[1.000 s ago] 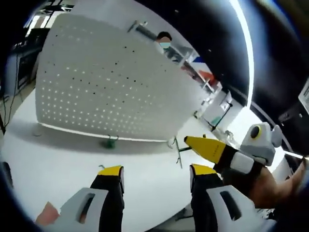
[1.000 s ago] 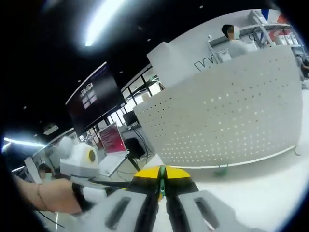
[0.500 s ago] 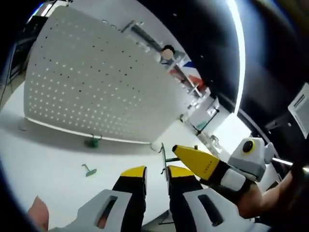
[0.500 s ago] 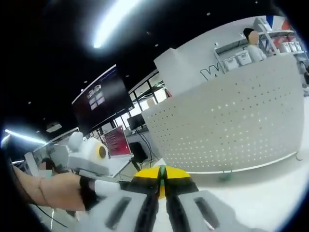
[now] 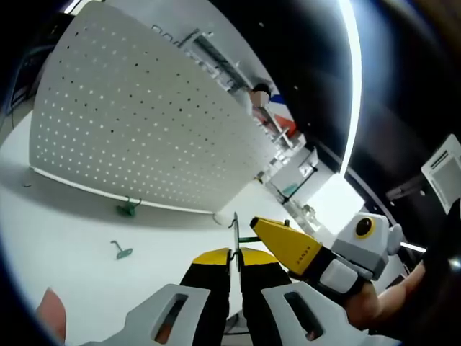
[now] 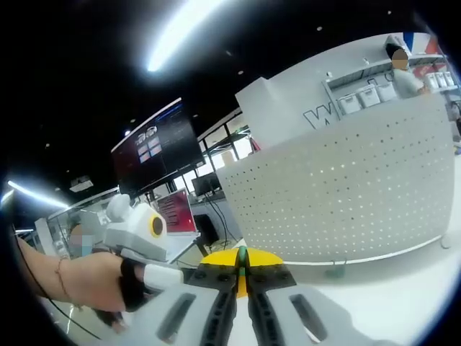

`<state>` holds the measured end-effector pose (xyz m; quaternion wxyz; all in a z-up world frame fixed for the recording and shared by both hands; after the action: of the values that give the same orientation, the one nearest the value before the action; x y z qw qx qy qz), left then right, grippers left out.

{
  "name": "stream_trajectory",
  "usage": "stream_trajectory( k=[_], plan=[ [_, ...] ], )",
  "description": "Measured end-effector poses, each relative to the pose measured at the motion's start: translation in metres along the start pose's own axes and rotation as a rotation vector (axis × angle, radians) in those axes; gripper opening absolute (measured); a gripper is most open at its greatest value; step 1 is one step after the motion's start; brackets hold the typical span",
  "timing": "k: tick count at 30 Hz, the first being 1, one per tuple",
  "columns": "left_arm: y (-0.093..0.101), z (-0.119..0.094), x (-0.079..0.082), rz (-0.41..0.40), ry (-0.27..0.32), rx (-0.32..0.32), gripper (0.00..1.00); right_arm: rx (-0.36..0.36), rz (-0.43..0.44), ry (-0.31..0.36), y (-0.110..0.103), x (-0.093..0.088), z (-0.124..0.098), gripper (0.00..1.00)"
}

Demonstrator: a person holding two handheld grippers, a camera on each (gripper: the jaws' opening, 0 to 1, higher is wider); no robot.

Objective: Insert the hook assembly into the mounting plate slot until the hook locks in place.

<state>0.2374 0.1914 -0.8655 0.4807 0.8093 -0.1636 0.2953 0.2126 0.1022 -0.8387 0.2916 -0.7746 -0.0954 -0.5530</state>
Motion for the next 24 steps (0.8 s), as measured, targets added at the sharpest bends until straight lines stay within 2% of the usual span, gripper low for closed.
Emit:
stream_trajectory(
  k=[8, 15, 21, 24],
  plan=[
    [0.000, -0.002, -0.001, -0.007, -0.020, 0.007, 0.01, -0.003, -0.017, -0.006, -0.003, -0.002, 0.000, 0.01],
    [0.000, -0.003, 0.000, 0.012, -0.032, 0.034, 0.01, 0.003, 0.018, -0.028, -0.002, -0.001, 0.001, 0.01],
    [0.001, -0.007, 0.007, 0.092, -0.011, 0.088, 0.01, 0.066, 0.110, -0.093, 0.000, 0.007, 0.002, 0.04],
    [-0.001, -0.012, 0.014, 0.170, 0.008, 0.149, 0.01, 0.095, 0.165, -0.071, 0.003, 0.018, -0.005, 0.08]
  ],
)
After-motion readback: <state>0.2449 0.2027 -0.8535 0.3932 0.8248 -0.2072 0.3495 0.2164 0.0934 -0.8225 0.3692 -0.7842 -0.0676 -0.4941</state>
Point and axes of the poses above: the point that each gripper's makers call its tool centre point, and the gripper's own axes: z roughly forward along the fingers, y roughly to its right, x roughly out of its top, the point moved 7 cm from there along -z, roughly backward along the fingers, and after that the axes turned 10 degrees about -y, right-handed, at the moved point
